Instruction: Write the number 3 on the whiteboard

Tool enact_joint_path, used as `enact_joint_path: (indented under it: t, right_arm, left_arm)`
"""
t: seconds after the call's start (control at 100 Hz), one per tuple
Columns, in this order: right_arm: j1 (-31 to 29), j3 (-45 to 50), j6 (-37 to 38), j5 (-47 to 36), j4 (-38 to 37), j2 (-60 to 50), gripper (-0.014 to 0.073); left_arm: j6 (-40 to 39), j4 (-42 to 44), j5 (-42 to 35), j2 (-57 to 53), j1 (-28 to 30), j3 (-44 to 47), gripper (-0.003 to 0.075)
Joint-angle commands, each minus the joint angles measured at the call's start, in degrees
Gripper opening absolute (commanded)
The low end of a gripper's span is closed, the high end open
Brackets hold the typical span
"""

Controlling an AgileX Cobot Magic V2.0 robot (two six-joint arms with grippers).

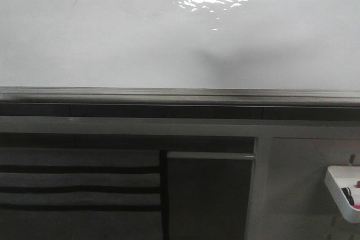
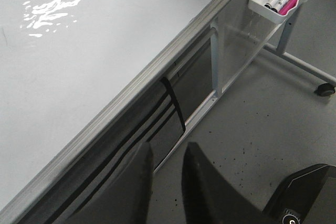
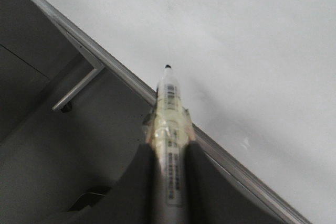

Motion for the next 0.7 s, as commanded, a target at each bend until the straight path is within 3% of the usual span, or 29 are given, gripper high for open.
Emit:
enact_joint_path:
  t: [0.0,0.46,0.69]
  right_arm:
    - [0.5,-2.1,0.2,-3.4,0.6,0.3,-0.0057]
    - [0.5,-2.2,0.2,-11.9,-0.4,8.1,-0.0057]
    - [-2.4,-2.5,6.5,-9.0,-10.5,6.8,-0.0057]
  left_arm:
    - [-0.8,-1.7,-3.5,-0.5,0.2,-1.5,0.0115]
    - [-0.8,-1.7,-3.5,-0.5,0.2,-1.5,0.0115]
    - [-0.8,-1.7,-3.5,-0.5,0.2,-1.5,0.0115]
